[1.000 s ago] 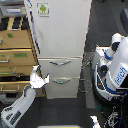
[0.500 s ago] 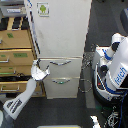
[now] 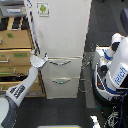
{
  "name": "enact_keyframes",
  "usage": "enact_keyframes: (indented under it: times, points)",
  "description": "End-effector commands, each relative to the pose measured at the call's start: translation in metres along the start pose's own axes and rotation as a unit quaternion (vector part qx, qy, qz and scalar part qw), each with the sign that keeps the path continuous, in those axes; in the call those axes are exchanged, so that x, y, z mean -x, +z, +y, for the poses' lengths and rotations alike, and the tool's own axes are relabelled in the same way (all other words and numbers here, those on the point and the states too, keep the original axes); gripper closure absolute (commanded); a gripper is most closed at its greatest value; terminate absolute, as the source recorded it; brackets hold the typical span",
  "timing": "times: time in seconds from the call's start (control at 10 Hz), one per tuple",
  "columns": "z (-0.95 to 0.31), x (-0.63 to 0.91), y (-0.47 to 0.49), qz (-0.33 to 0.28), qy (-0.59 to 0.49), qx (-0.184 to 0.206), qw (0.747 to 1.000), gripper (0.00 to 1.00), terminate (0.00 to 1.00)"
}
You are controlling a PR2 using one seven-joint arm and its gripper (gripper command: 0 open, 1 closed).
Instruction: Opening the fridge
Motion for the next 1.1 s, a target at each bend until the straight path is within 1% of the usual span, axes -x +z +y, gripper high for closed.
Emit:
enact_keyframes:
  times: [0.1, 0.4, 0.9, 1.1]
  points:
    - [-0.003, -0.027, 0.012, 0.013, 0.001, 0.000, 1.000, 0.00, 0.00]
    - [0.037, -0.039, 0.022, 0.013, 0.038, 0.020, 0.999, 0.00, 0.00]
    - [0.061, -0.044, 0.034, 0.012, 0.023, -0.012, 1.000, 0.00, 0.00]
    - [0.063, -0.062, 0.034, 0.025, 0.025, 0.013, 0.999, 0.00, 0.00]
